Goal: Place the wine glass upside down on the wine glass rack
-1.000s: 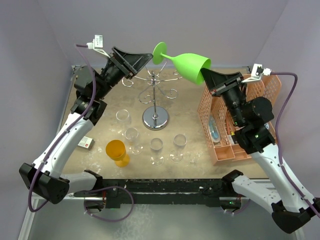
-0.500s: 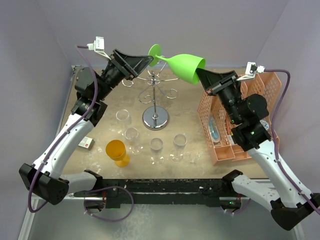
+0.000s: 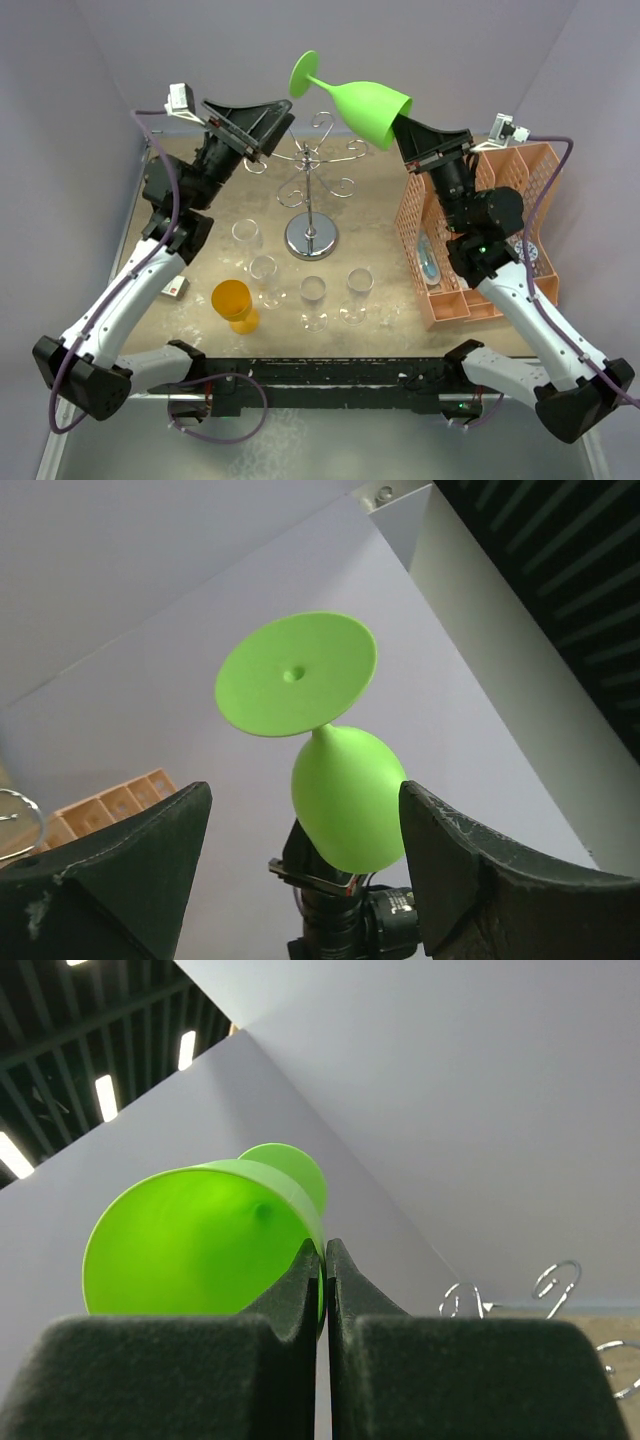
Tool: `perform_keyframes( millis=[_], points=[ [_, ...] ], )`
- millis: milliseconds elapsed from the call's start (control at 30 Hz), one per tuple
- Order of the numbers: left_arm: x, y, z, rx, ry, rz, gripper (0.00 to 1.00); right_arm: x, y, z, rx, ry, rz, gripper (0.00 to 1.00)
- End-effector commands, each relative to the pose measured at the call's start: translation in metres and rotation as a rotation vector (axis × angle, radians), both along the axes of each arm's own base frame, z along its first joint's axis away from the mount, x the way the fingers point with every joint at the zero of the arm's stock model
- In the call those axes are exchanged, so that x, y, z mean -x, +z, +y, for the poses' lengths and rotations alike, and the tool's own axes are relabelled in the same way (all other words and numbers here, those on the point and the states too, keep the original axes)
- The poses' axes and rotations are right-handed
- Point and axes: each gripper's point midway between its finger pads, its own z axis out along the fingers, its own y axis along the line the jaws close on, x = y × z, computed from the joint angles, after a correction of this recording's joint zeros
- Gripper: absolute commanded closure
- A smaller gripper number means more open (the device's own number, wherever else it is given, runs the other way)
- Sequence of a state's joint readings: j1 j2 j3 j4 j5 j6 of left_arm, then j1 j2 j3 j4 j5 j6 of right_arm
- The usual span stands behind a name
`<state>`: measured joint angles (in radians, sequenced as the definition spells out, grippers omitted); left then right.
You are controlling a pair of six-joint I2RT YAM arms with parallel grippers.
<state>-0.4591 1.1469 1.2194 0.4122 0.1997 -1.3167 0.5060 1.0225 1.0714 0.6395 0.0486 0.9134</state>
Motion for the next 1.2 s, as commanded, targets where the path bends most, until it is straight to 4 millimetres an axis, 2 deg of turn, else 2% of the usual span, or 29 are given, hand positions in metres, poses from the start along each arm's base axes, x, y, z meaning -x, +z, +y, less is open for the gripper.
perform_keyframes(
  millis=[0, 100, 367, 500, 633, 733, 867, 1100, 1167],
  points=[
    [0.020, 0.051, 0.000, 0.207, -0.084, -0.121, 0.27, 0.020, 0.039, -0.005, -0.097, 0.027, -0.174, 1.00],
    [0.017, 0.065, 0.006, 0.271, -0.059, -0.139, 0.27, 0.017, 0.042, -0.002, -0.118, 0.041, -0.183, 1.00],
    [0.015, 0.084, 0.001, 0.390, -0.036, -0.152, 0.31, 0.019, 0.040, 0.014, -0.127, 0.100, -0.182, 1.00],
    [0.016, 0.083, -0.006, 0.413, -0.025, -0.134, 0.35, 0.023, 0.039, 0.018, -0.124, 0.112, -0.183, 1.00],
    [0.011, 0.079, -0.008, 0.432, -0.009, -0.112, 0.41, 0.028, 0.035, 0.021, -0.116, 0.131, -0.188, 1.00],
    [0.009, 0.082, -0.010, 0.445, -0.005, -0.124, 0.55, 0.033, 0.031, 0.026, -0.085, 0.150, -0.205, 1.00],
    [0.011, 0.089, -0.014, 0.481, -0.039, -0.143, 0.69, 0.040, 0.023, 0.029, -0.034, 0.160, -0.220, 1.00],
    [0.012, 0.090, -0.017, 0.494, -0.040, -0.152, 0.73, 0.050, 0.012, 0.034, 0.046, 0.183, -0.244, 1.00],
    [0.014, 0.091, -0.015, 0.495, -0.030, -0.160, 0.79, 0.053, 0.010, 0.035, 0.061, 0.188, -0.246, 1.00]
  ],
)
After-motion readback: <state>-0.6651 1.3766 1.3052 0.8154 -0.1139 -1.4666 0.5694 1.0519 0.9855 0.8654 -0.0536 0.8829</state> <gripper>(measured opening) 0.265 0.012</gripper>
